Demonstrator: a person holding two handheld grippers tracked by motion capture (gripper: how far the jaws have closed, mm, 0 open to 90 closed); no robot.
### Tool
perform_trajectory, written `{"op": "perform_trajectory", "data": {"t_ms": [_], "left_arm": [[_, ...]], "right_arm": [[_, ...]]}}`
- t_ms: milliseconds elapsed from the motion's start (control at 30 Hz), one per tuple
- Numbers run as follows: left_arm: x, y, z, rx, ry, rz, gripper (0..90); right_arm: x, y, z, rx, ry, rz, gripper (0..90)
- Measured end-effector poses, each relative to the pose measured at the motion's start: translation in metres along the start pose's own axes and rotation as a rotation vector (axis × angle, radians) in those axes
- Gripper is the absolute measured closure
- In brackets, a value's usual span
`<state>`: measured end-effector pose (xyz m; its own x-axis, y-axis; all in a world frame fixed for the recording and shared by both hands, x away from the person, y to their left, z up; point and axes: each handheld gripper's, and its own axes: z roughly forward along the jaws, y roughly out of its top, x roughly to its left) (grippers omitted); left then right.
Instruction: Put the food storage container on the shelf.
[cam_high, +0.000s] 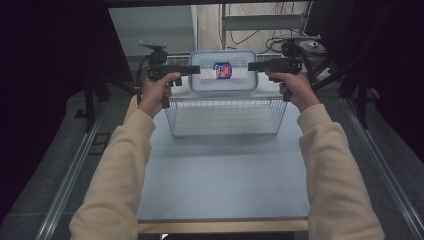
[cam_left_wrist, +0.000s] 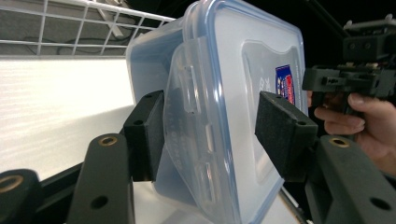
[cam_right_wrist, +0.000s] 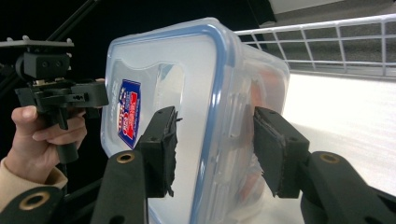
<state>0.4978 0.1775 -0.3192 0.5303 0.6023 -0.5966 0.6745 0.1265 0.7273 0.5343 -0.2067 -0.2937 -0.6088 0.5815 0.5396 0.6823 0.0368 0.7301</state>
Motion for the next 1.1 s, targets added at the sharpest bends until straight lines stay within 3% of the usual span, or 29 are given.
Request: {"op": "perform_trajectory", "data": {"t_ms": [167,300,367,400,533,667,767,900,967,1100], "left_arm": [[0.006,0.006,0.011,0.002,0.014,-0.032,40.1],[0.015,0.009,0.019,0.002,0.006,-0.079,37.7],[0.019,0.01,0.022,-0.011,0.023,-0.095,36.7],[0.021,0.01,0.024,-0.011,0.049,-0.092,35.9],[0.021,0.011,0.027,-0.019,0.054,-0.089,34.3],[0.017,0.011,0.028,-0.016,0.067,-0.085,25.3],[0.008,0.012,0.024,-0.044,0.073,-0.055,21.0],[-0.008,0.013,0.012,-0.034,0.104,0.023,18.2],[-0.014,0.011,0.003,-0.042,0.142,0.064,17.6],[-0.024,0.001,-0.012,-0.04,0.148,0.111,17.3]], "right_arm": [[-0.007,0.002,0.005,-0.01,-0.012,0.052,49.0],[-0.008,0.004,0.009,-0.033,-0.071,0.06,48.1],[-0.008,0.003,0.012,-0.035,-0.09,0.07,49.1],[-0.008,0.003,0.013,-0.031,-0.107,0.073,48.3],[-0.006,0.0,0.016,-0.051,-0.146,0.066,47.2],[-0.003,-0.002,0.013,-0.071,-0.157,0.042,42.9],[0.0,-0.003,0.009,-0.099,-0.147,0.026,41.0],[0.008,-0.007,0.001,-0.109,-0.134,-0.029,39.3],[0.011,-0.01,-0.003,-0.101,-0.13,-0.054,37.8],[0.015,-0.019,-0.014,-0.103,-0.123,-0.094,35.8]]}}
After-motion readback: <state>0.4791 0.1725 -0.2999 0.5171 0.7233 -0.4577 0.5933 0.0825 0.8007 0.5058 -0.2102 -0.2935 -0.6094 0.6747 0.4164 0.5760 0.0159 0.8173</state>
